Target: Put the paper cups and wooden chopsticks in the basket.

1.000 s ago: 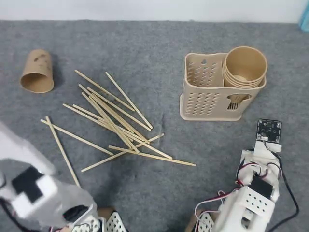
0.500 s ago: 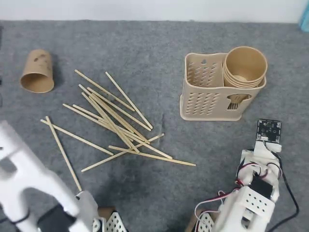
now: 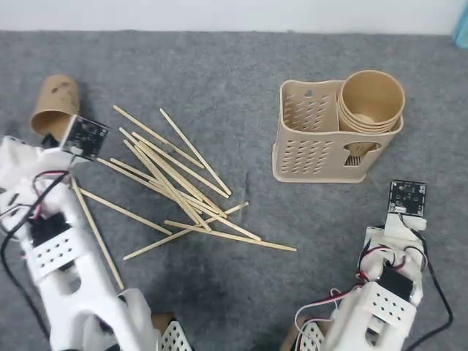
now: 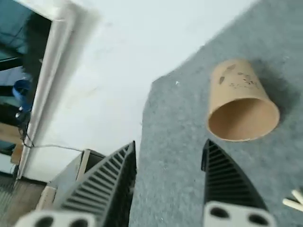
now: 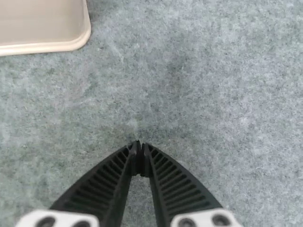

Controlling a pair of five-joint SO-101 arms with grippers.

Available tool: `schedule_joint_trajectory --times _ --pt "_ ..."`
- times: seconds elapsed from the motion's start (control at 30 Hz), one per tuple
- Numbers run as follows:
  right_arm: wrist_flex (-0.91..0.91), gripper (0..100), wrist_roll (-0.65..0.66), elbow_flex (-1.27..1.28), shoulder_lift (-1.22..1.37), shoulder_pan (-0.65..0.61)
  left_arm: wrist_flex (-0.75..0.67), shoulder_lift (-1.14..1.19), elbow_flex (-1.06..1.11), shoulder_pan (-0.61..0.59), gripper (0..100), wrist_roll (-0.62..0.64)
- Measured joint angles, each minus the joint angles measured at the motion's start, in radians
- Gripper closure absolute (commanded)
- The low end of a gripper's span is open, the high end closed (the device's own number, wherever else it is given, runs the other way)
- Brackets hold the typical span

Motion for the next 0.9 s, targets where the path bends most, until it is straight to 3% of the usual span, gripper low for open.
schedule_joint_trajectory --times 0.27,0.9 --pt "0.0 99.0 0.0 0.0 0.0 0.0 0.002 0.164 -0.058 0.025 79 -0.066" --pt "0.0 98.9 0.0 0.0 0.0 0.0 0.002 0.845 -0.568 0.034 79 -0.084"
